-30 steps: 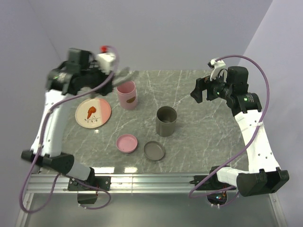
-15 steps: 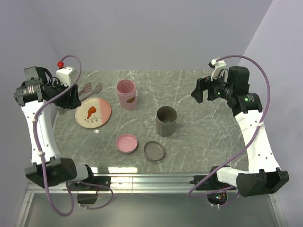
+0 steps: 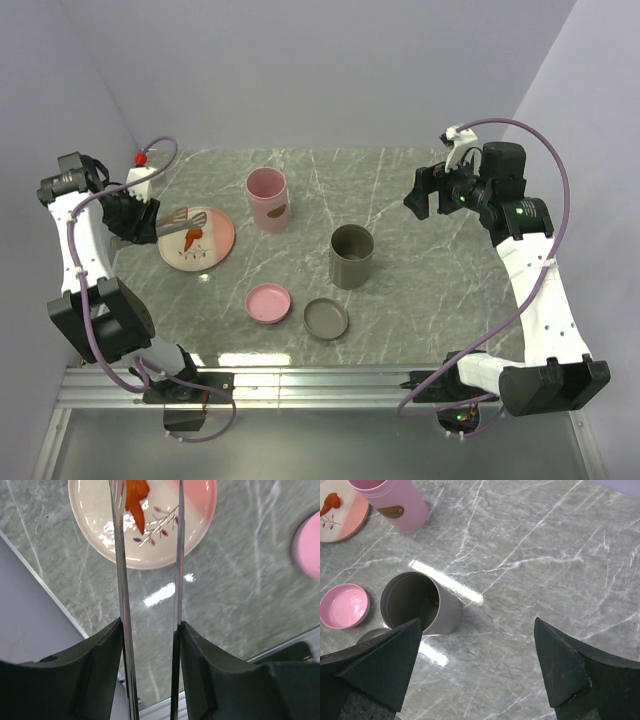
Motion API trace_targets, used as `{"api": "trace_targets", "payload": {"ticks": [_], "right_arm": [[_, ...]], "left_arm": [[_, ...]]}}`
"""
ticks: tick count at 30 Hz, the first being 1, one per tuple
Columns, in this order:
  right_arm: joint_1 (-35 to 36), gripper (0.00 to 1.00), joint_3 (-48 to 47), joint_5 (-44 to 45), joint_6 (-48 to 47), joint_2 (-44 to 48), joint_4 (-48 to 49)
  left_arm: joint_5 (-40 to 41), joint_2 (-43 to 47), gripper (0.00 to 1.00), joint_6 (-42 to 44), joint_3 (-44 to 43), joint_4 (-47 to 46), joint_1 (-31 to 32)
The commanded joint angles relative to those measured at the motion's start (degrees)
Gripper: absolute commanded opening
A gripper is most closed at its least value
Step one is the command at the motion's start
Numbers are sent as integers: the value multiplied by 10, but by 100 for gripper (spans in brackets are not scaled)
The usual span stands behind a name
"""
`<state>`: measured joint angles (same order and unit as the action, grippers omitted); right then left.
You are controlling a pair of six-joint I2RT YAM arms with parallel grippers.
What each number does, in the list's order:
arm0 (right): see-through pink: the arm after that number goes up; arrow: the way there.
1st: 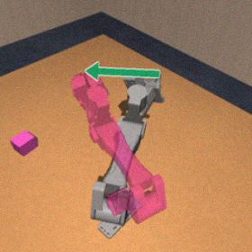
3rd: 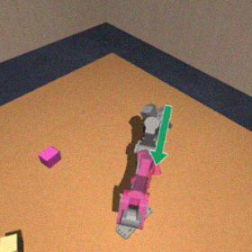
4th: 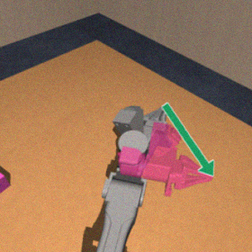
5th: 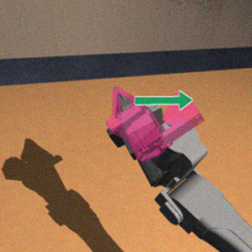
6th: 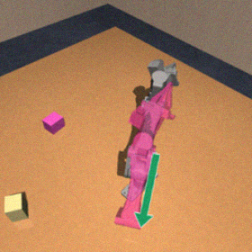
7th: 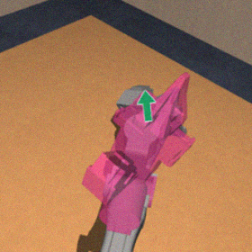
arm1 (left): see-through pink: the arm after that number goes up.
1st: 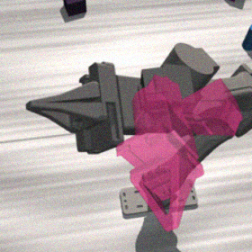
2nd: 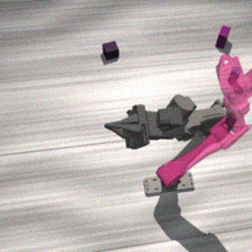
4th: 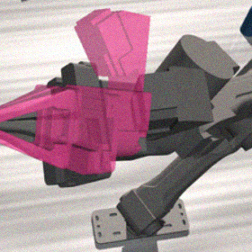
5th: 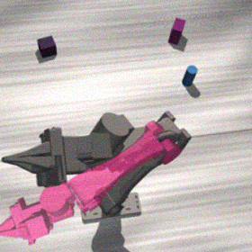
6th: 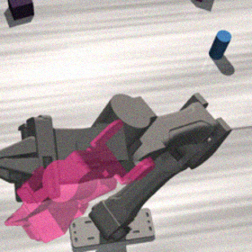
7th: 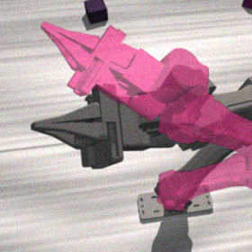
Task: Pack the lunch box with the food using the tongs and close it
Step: Pick up the fake food from the plate.
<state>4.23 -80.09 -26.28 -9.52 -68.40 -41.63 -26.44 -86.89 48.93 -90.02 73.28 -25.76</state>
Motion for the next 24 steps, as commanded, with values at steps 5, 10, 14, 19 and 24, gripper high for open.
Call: {"api": "trace_targets", "payload": {"ticks": [5,10,14,19,24], "right_arm": [[-5,99,-9,-3,-1,10,2],[-6,99,-11,-4,3,7,1],[-5,99,-16,-3,4,2,-2],[-5,99,-23,-3,4,-4,-6],[-5,99,-28,-4,6,-9,-7]], "left_arm": [[26,-25,52,91,29,-54,-4],[41,-46,52,95,39,-88,-4],[42,-61,53,102,42,-97,-4],[36,-73,53,108,48,-91,-4],[36,-66,53,111,74,-106,-4]]}}
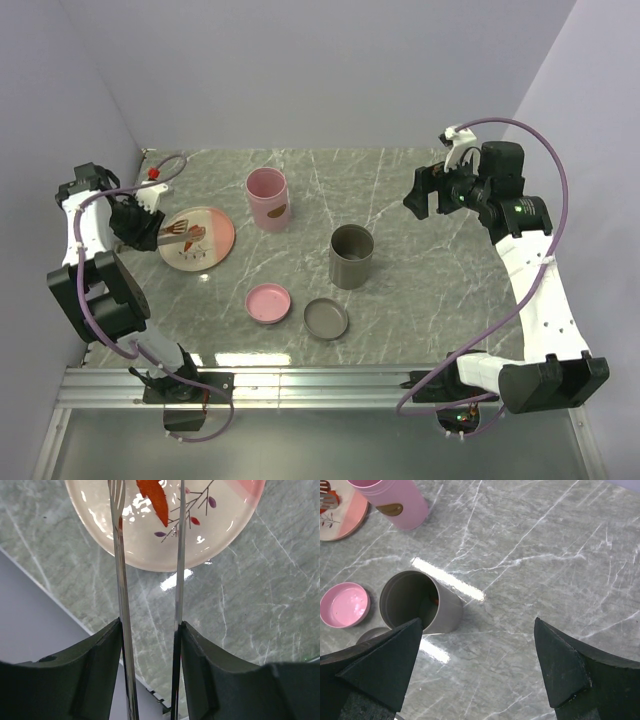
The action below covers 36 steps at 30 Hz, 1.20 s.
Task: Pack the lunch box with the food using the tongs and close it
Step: Pick up the fake food from the plate.
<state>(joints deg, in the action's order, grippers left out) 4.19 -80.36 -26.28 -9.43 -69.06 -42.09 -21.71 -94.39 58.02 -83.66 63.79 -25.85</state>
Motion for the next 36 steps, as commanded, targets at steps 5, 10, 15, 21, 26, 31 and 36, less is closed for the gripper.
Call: {"api": "trace_targets", "payload": {"ticks": [5,10,15,21,26,31,36], "right_arm": [[-5,99,-30,-6,7,-6,-3],[-5,99,-34,-6,9,-9,-5],[-5,99,-35,-3,6,-7,-5],[-6,99,-34,-5,9,-6,-4],[-5,99,-33,-5,8,-5,-5],[-5,99,-30,-3,6,1,-4],[-5,99,-23,-3,5,5,-2]], "left_arm": [[-12,9,51,17,26,-23,-3],[-16,0,42,13,21,-20,-2],[-11,1,31,17,16,-8,-2],[-18,25,21,15,15,3,-3],[-36,29,13,-4,-8,22,-4],[-50,21,6,-15,-45,42,-7],[-64,25,4,-19,-67,64,-9]]}}
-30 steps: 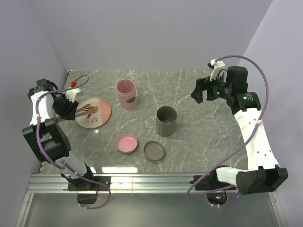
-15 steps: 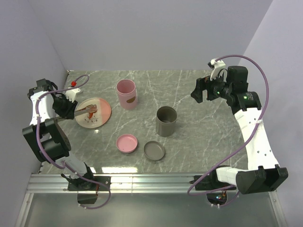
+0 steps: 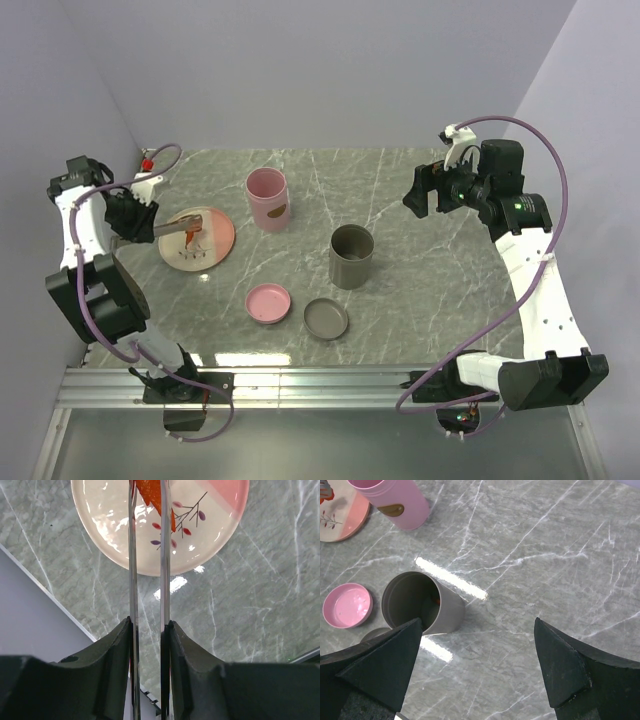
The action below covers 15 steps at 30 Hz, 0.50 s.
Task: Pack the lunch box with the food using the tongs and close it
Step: Pick up the fake food from the plate.
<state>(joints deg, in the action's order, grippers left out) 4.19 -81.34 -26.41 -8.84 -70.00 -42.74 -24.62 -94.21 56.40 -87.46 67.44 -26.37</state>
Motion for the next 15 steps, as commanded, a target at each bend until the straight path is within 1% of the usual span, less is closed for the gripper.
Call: {"api": "trace_targets", "payload": {"ticks": [1,4,9,11,15], "right_arm": [[-5,99,-12,-1,-1,14,6],[-5,99,-12,-1,-1,14,7],[-5,99,-15,-6,2,9,7],[-4,99,-14,-6,4,8,8],[-5,99,-14,-6,5,8,11]], "left_arm": [[-38,25,2,-4,-32,31,-3],[-62,34,2,-10,-55,59,-3],[-106,50,0,-25,-126,110,6],[-113,62,0,-44,-137,112,13],[-112,106,0,-63,-143,112,61]]}}
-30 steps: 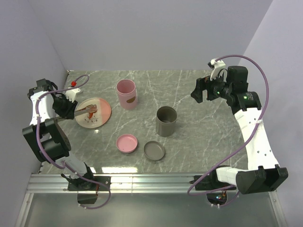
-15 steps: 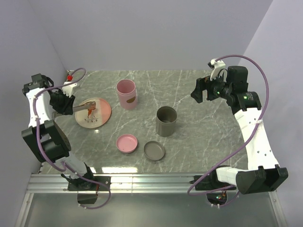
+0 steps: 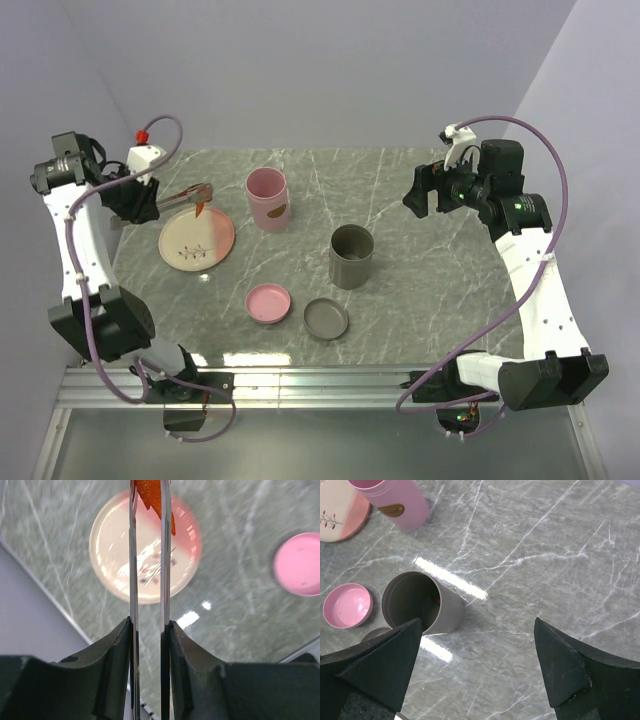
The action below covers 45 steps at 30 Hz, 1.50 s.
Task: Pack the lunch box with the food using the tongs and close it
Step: Pick up the fake food from the plate, then place the fake food in the packing box.
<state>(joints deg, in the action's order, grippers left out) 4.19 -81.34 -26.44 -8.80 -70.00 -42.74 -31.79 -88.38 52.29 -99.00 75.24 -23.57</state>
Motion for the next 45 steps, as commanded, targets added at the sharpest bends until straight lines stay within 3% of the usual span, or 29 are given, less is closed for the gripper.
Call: {"api": "trace_targets", "payload": {"ticks": [1,5,13,21,33,41,45], "right_arm": [[-5,99,-13,-5,5,7,11],[-5,99,-12,-6,9,7,13],[-5,99,-13,-5,10,6,11],[-5,100,-16,9,9,7,3],[-16,100,-31,12,26,-8,-4],[-19,100,-31,5,21,-10,-9],[-20,100,-31,4,20,-10,-10]], "left_arm": [[-44,52,0,-37,-31,33,43],[-68,68,0,-97,-74,19,106],[-65,79,0,-247,-91,-71,313],[-28,43,0,-294,-66,-136,479],[22,11,0,-303,-12,-192,561],[40,10,2,-298,35,-218,561],[49,8,9,-295,43,-223,562]]}}
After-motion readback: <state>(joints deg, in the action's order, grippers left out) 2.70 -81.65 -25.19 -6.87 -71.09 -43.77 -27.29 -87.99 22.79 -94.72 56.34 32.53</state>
